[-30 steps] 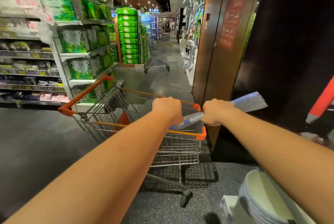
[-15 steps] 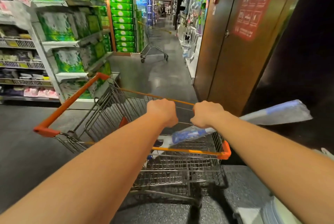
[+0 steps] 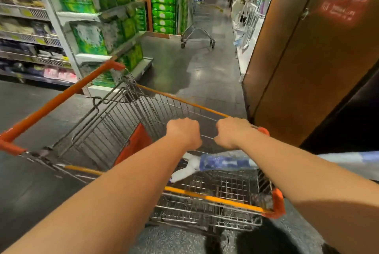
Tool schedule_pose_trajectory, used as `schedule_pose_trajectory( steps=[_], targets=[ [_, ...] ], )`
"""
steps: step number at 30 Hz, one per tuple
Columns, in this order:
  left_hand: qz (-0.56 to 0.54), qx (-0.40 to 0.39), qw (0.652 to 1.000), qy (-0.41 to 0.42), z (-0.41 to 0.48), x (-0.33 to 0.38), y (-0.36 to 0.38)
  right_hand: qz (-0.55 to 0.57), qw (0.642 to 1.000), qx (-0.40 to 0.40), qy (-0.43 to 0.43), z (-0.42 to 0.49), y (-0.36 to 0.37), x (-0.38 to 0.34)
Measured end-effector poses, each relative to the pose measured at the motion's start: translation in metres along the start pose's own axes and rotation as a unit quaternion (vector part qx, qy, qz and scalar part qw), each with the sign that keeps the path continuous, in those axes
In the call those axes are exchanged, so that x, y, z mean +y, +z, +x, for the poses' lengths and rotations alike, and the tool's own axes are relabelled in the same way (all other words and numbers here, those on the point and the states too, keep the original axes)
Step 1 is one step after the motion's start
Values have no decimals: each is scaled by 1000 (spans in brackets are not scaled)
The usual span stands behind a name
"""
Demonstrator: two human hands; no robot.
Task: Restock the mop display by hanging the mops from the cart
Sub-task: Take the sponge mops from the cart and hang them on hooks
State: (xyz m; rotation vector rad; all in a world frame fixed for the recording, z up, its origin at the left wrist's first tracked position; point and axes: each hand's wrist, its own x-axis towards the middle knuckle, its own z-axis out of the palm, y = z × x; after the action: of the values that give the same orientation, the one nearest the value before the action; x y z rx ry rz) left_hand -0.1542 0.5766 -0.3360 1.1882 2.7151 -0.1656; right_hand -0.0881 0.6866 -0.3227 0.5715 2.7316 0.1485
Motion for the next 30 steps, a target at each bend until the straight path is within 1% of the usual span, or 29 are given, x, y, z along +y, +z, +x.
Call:
schedule_pose_trajectory(
  steps=[5,9,15,18,20,23,24,27,30],
  targets=[
    [-51,-17,996,-70,49,-3,16,-46,997,4,-66,66,10,12],
    [-103,-45,984,-137,68,-9,48,-28,994,-8,-102,107,31,11],
    [-195,-50,956,-213,100,-11,116,-14,989,-59,-131,153,82,-1],
    [-276,-59,928,-241,119,-6,152,-16,989,-90,-117,178,108,-9],
    [-350,-61,893,-277,133,-4,178,-7,988,-98,-119,194,126,-14],
    [-461,-70,817,-340,151,0,211,20,985,-109,-130,214,151,-22],
    [-498,-73,783,-366,156,1,220,25,984,-113,-132,221,160,-25],
    [-600,-69,654,-454,168,7,245,48,983,-123,-127,241,184,-34],
    [-654,-59,548,-518,175,18,270,66,983,-133,-109,258,206,-41]
  ],
)
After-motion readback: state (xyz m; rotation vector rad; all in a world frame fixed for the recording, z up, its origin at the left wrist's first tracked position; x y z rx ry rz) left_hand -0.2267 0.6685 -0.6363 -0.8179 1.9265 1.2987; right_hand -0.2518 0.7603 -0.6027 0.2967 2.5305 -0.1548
